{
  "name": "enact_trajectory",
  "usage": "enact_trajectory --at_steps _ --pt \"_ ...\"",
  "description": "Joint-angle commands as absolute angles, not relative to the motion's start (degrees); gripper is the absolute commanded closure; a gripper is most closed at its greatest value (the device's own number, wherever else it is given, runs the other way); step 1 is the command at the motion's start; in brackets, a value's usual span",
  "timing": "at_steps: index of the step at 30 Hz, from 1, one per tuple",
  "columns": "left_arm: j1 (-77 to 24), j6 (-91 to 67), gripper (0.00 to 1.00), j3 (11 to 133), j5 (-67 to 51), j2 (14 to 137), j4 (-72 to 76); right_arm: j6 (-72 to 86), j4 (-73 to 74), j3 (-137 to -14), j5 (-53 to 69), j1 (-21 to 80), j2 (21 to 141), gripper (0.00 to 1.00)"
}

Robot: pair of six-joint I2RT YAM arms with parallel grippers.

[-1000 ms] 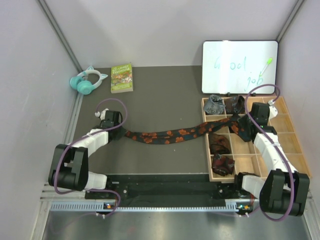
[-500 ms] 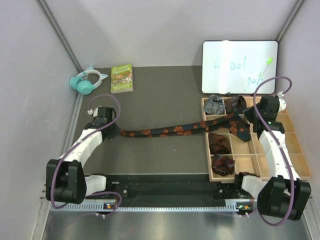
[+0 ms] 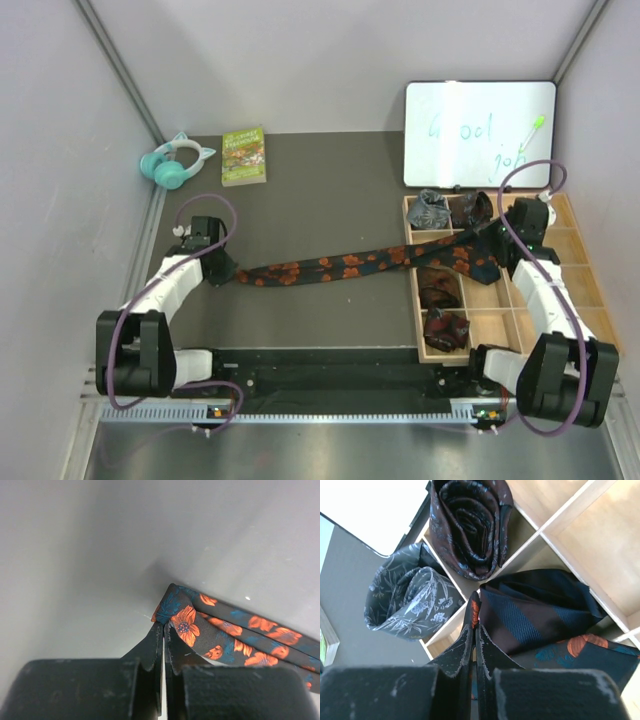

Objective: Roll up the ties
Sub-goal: Flatten out the tie at the center of the board.

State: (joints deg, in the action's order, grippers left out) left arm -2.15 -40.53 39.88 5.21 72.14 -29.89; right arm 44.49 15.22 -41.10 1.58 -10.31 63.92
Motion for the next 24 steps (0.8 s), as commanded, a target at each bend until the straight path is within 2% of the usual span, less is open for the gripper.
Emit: enact_trajectory --at_steps 1,11,24 --pt "-1.41 -39.64 1.00 40.69 4.57 74.79 -27.51 42.98 8.97 -40.87 4.39 -10.99 65.21 1.00" --pt "4.21 -38.41 1.00 44.03 2.55 75.14 -26.63 41.57 7.82 -42.89 5.62 -10.99 66.97 1.00" --pt "6.07 -40.69 1.00 49.65 -1.84 86.83 -22.94 39.64 3.69 -42.28 8.79 -10.99 71.10 1.00"
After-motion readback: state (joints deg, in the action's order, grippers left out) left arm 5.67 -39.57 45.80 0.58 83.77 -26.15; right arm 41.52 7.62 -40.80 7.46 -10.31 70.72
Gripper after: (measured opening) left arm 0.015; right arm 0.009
